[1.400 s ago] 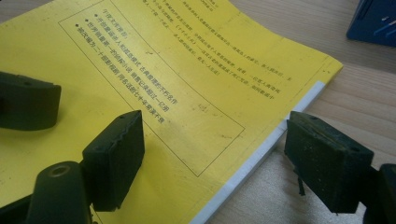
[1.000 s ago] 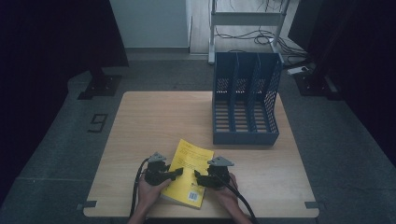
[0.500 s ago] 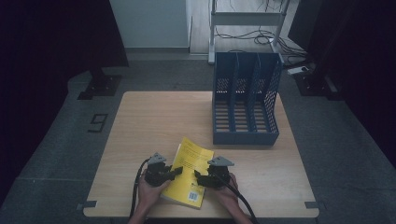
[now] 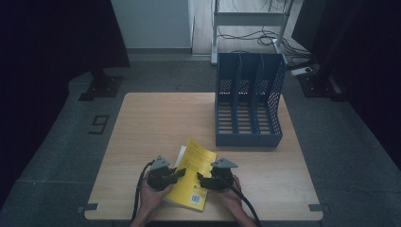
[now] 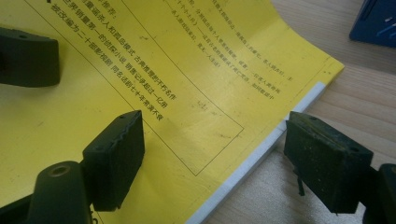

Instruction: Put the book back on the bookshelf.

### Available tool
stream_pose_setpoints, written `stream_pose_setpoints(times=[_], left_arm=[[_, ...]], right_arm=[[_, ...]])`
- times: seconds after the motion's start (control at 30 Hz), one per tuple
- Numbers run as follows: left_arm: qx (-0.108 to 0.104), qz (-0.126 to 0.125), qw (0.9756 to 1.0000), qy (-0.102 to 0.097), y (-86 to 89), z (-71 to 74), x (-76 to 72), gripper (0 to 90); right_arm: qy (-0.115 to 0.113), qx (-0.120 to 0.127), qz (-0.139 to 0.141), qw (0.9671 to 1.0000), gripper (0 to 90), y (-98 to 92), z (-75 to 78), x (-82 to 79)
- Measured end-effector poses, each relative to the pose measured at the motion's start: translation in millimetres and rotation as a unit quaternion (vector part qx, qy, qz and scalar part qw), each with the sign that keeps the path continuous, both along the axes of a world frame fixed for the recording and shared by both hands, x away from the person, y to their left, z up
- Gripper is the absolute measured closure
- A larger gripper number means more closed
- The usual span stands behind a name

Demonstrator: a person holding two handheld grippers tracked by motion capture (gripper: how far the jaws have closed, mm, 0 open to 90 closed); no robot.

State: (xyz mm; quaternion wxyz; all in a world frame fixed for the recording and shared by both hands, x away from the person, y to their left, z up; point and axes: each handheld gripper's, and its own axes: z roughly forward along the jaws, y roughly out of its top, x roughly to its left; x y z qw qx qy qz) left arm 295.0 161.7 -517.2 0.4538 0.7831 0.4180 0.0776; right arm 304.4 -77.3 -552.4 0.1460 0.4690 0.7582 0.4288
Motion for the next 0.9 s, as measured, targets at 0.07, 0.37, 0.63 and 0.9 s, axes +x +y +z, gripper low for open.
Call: stream_pose_setpoints(times=[0.07,0.37,0.63,0.9], left_arm=[[-0.003,0.0,1.0,0.0,0.0,0.4,-0.3,79.1],[-0.007,0.001,0.9999,-0.008,-1.1,1.7,-2.2,79.6],[-0.019,0.006,0.9998,-0.005,0.3,1.0,-1.7,79.7],[-0.027,0.009,0.9995,-0.015,-1.4,1.6,-3.4,80.7]], right_arm=[[0.0,0.003,0.0,1.0,19.8,-0.5,0.0,0.2],[-0.016,-0.006,0.008,0.9998,20.1,-0.2,0.9,-1.4],[-0.032,-0.02,0.014,0.9992,18.4,-0.5,2.1,-2.9],[-0.031,-0.029,0.015,0.999,18.0,-2.2,5.2,-3.5]])
